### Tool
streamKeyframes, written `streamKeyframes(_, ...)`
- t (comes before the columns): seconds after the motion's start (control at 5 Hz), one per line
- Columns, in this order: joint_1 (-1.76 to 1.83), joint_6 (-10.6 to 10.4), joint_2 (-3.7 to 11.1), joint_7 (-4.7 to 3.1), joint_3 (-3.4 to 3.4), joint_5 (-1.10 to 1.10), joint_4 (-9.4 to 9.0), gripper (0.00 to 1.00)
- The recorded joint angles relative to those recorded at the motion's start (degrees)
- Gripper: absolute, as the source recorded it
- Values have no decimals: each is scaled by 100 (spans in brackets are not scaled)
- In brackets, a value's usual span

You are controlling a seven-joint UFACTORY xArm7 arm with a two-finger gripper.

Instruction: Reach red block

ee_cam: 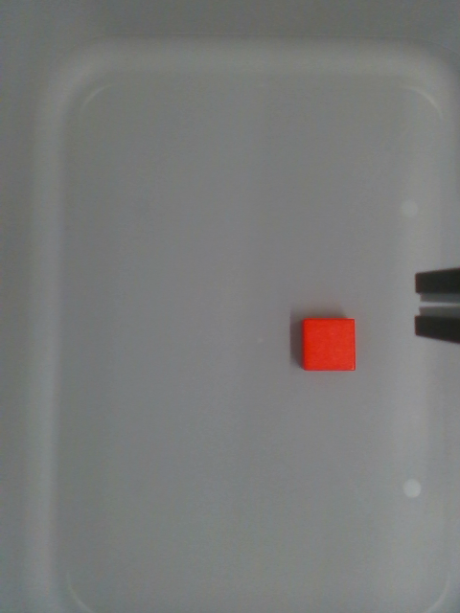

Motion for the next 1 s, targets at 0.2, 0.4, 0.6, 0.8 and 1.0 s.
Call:
streamKeyframes(0.2,0,-13,2,0,0,0,-11,0)
streamKeyframes(0.4,0,-13,2,0,0,0,-11,0)
streamKeyframes(0.6,1,-56,10,1,-1,0,-46,0)
streamKeyframes(0.8,1,-56,10,1,-1,0,-46,0)
streamKeyframes(1.0,2,-129,24,3,-1,0,-108,0)
